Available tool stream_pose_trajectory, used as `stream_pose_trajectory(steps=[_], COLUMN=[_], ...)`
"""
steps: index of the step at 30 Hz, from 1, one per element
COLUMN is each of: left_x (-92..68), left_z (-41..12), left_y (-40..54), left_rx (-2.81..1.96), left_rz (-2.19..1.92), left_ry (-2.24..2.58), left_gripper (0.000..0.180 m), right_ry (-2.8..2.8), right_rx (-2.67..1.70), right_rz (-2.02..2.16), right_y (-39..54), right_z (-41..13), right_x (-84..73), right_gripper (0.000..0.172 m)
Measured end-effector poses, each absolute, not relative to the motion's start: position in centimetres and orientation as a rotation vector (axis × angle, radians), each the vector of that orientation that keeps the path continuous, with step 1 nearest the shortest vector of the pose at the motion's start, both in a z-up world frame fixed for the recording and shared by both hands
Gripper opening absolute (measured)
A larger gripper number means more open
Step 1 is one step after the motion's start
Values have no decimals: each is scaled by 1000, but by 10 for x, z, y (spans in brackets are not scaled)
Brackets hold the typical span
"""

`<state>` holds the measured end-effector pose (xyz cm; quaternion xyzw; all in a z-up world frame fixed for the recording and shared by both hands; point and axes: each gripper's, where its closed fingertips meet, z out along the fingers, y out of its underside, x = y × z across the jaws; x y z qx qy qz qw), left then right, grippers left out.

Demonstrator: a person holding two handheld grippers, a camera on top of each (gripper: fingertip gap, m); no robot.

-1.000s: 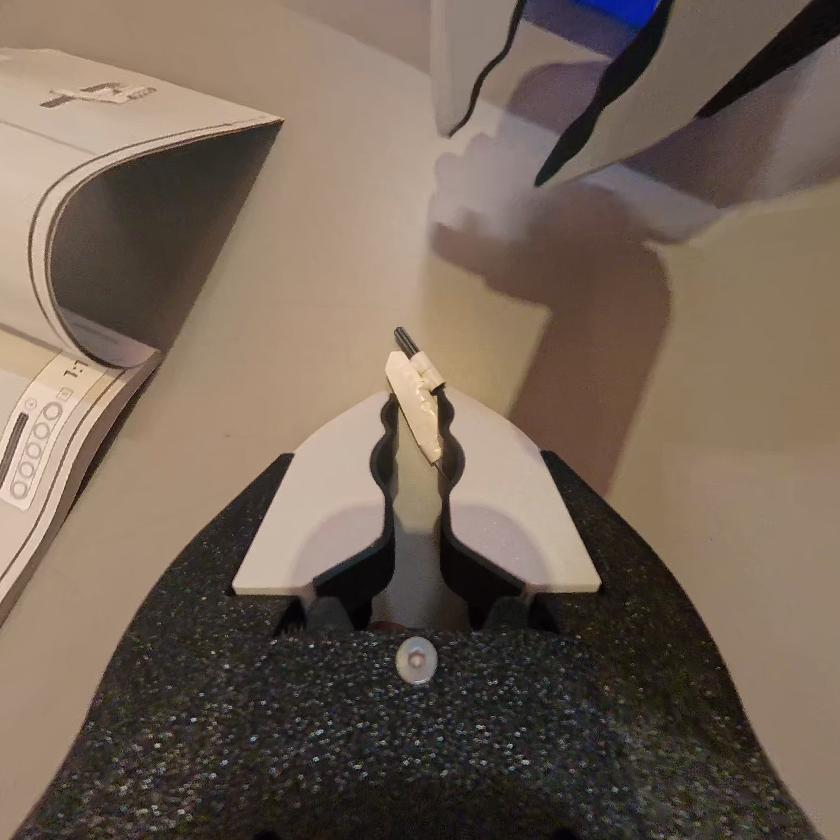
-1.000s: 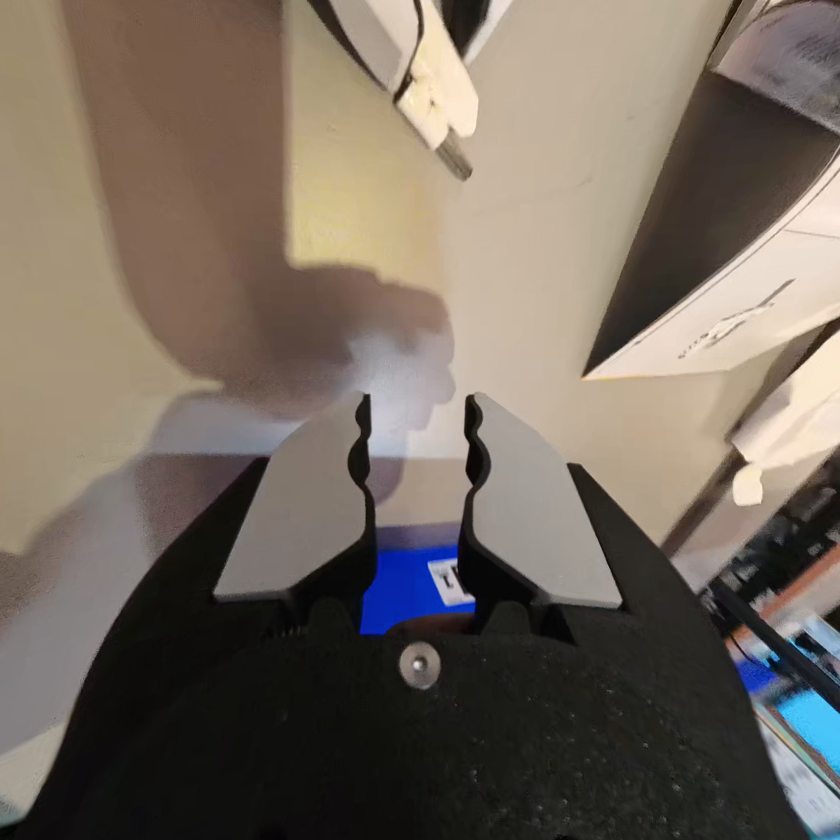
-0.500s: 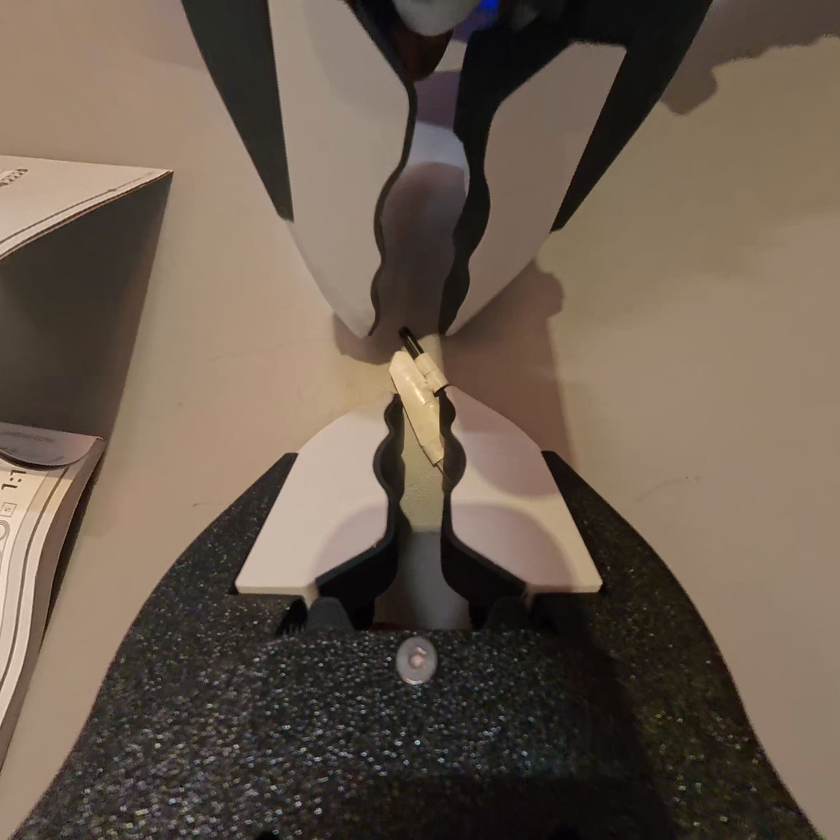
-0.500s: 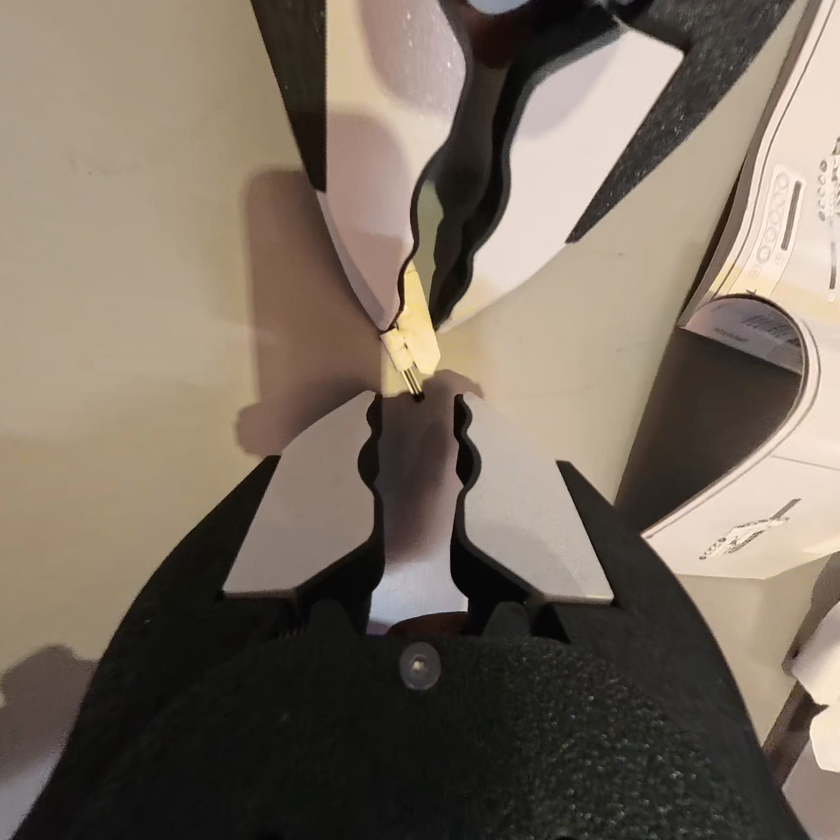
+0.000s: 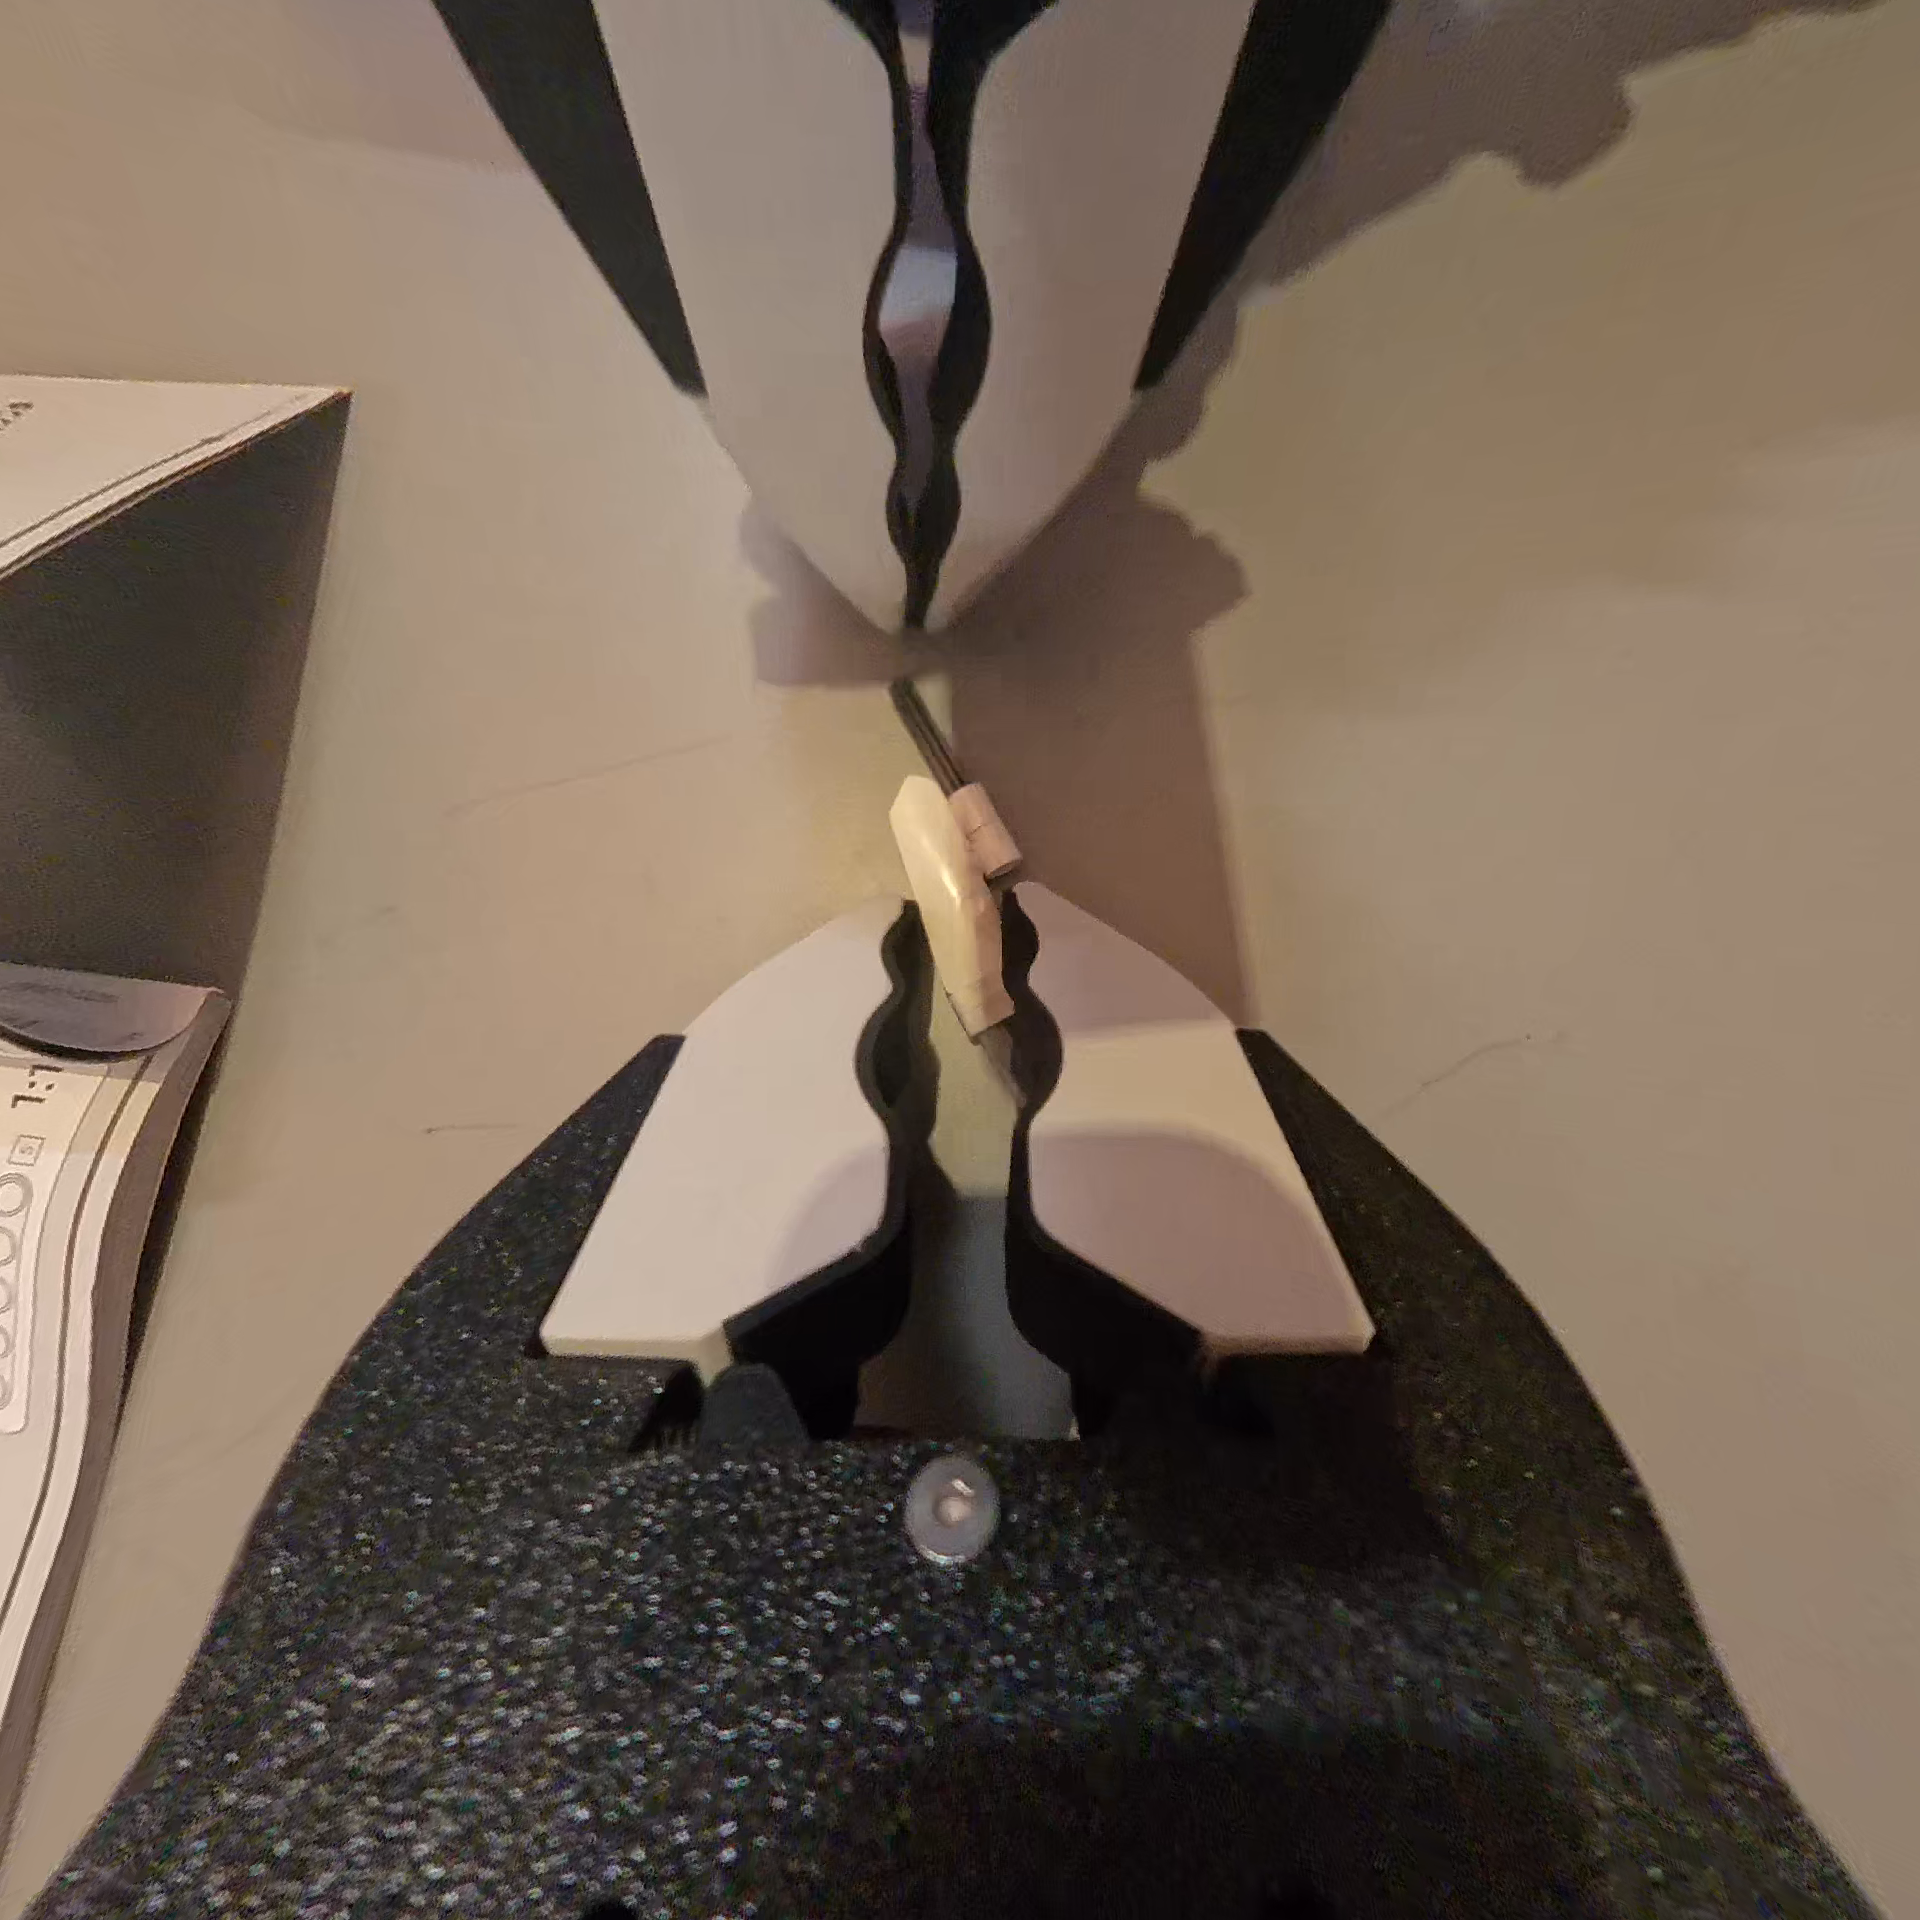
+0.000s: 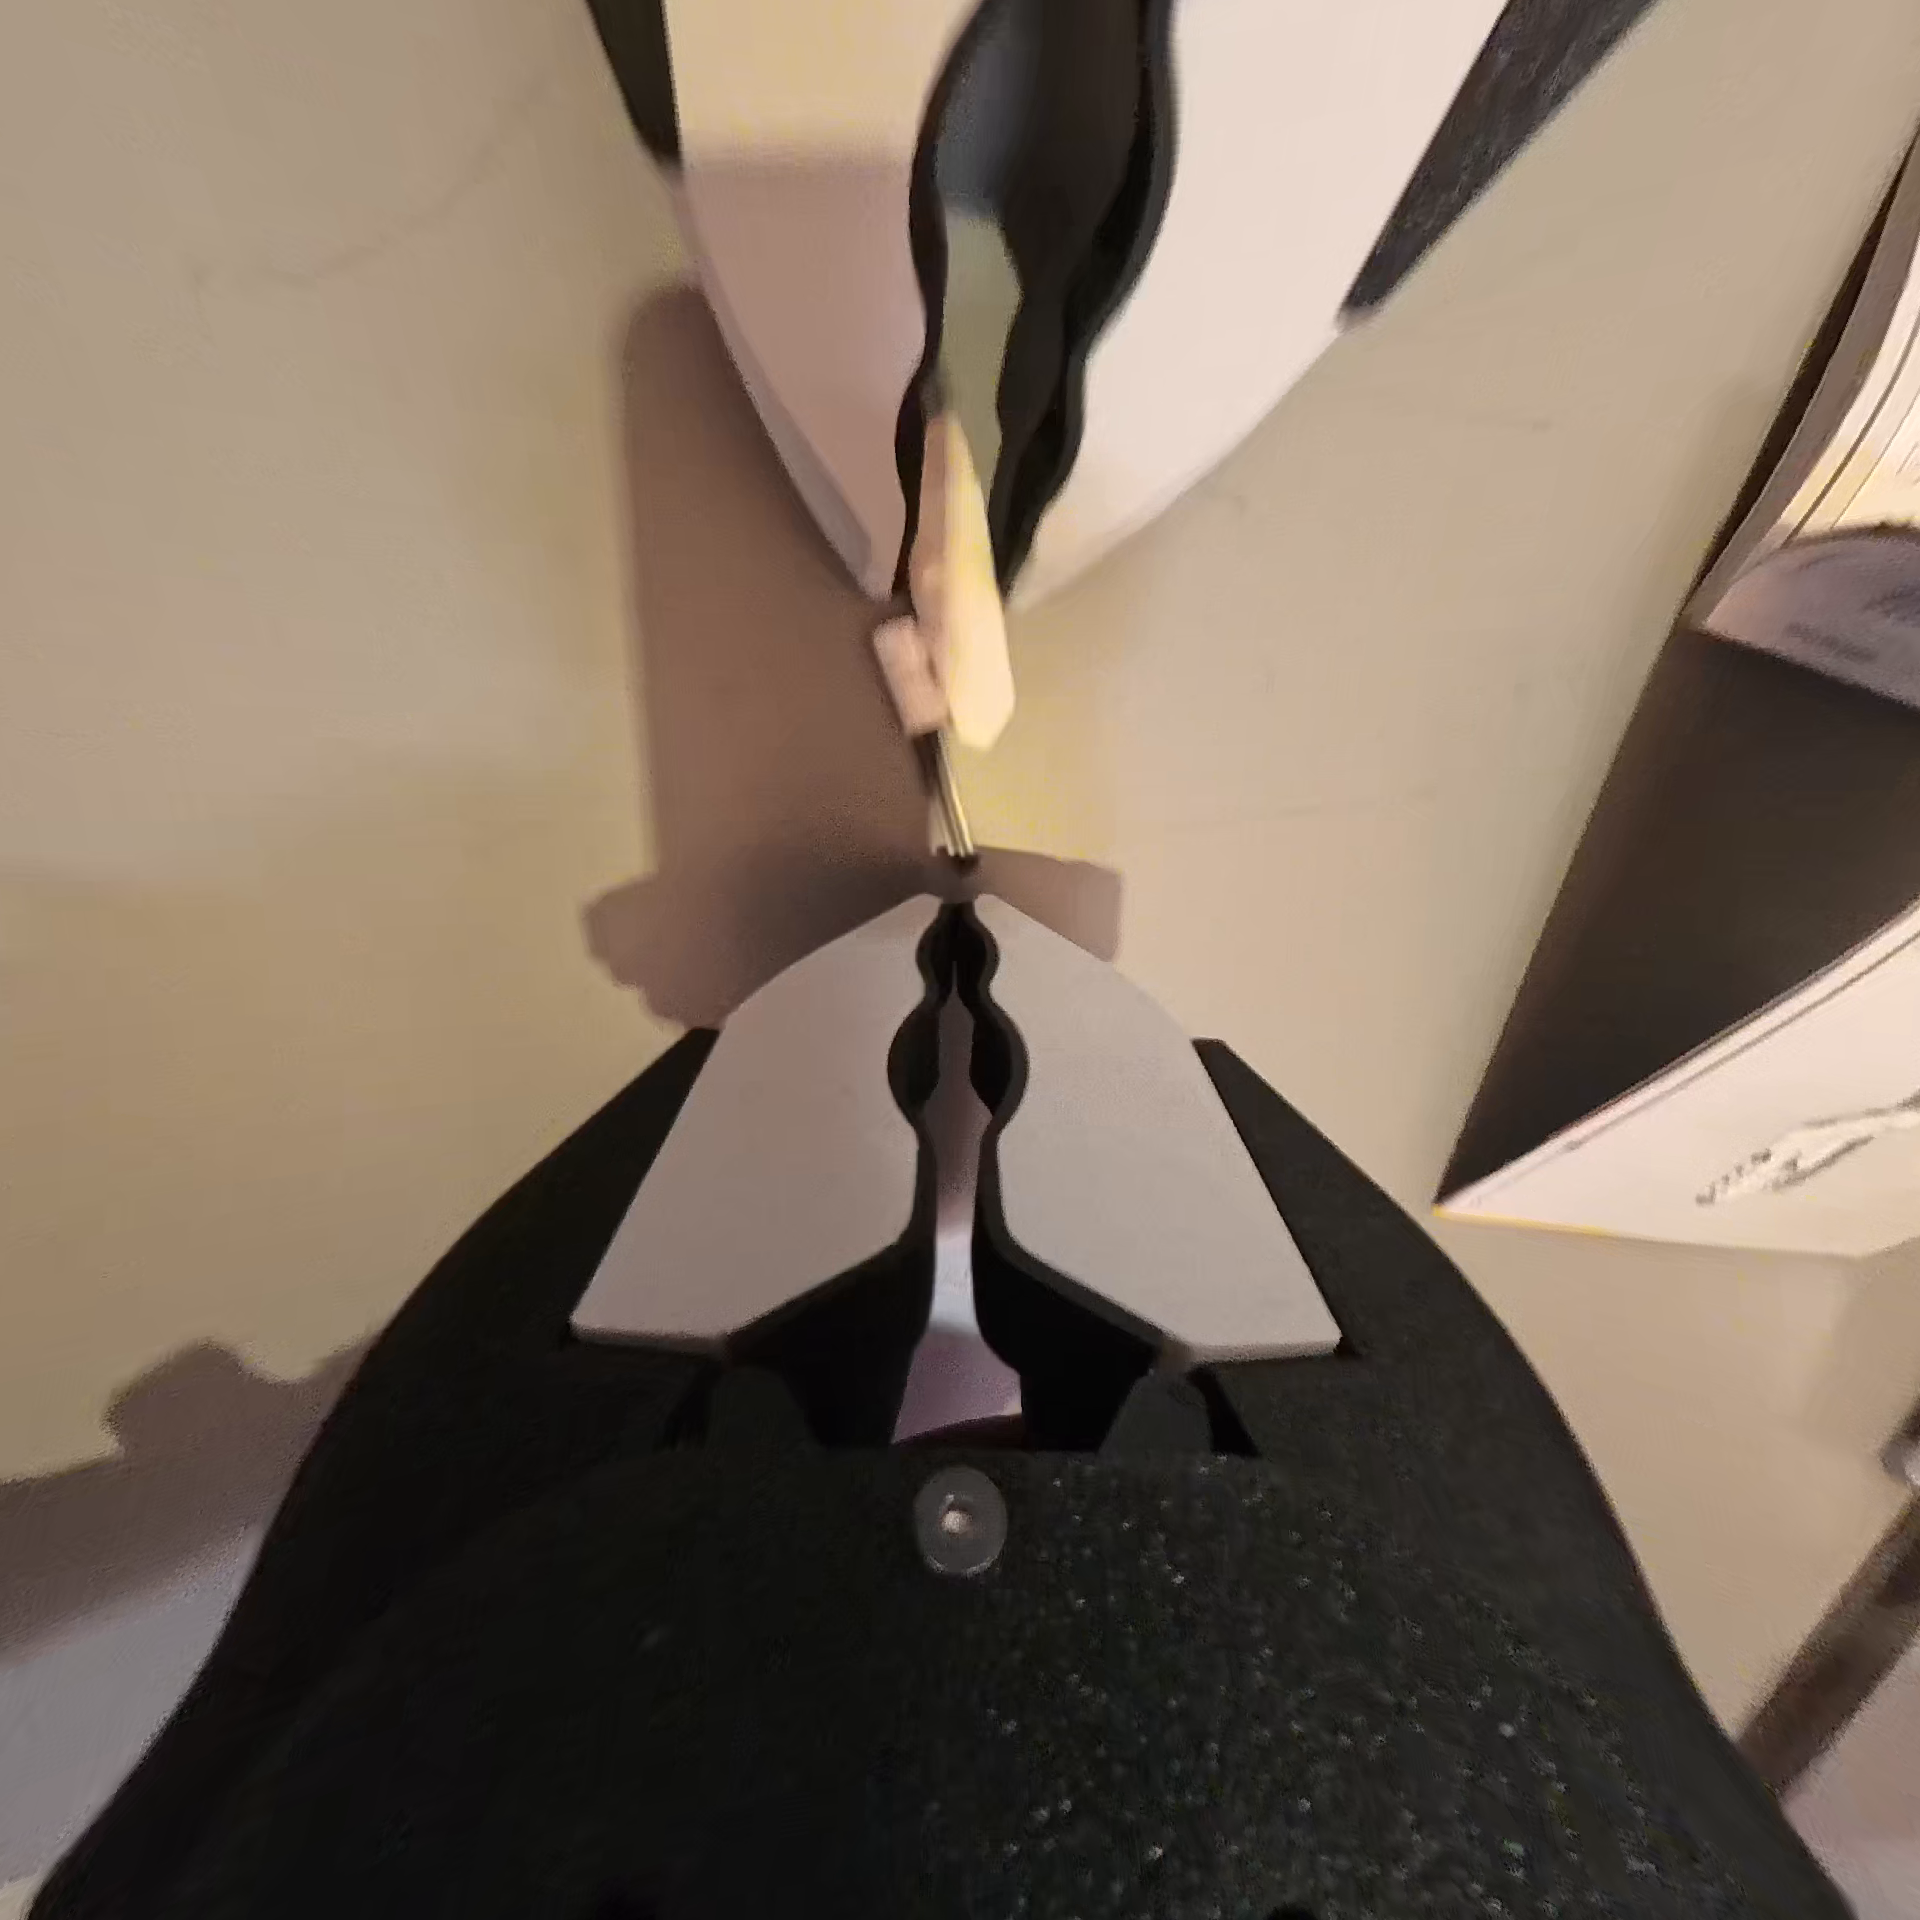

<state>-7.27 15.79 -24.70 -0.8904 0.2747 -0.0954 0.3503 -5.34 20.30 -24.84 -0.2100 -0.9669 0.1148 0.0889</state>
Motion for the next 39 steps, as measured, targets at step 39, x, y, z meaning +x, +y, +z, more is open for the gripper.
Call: stream_pose_trajectory(steps=[39], left_x=[-104], left_z=[-222], left_y=[132], left_rx=[-2154], left_rz=[-167], left_ry=[222], left_gripper=[18], right_ry=[-2687], right_rx=[-733], right_rz=[-571], right_y=[196], right_z=[-179], right_x=[-37], right_gripper=[17])
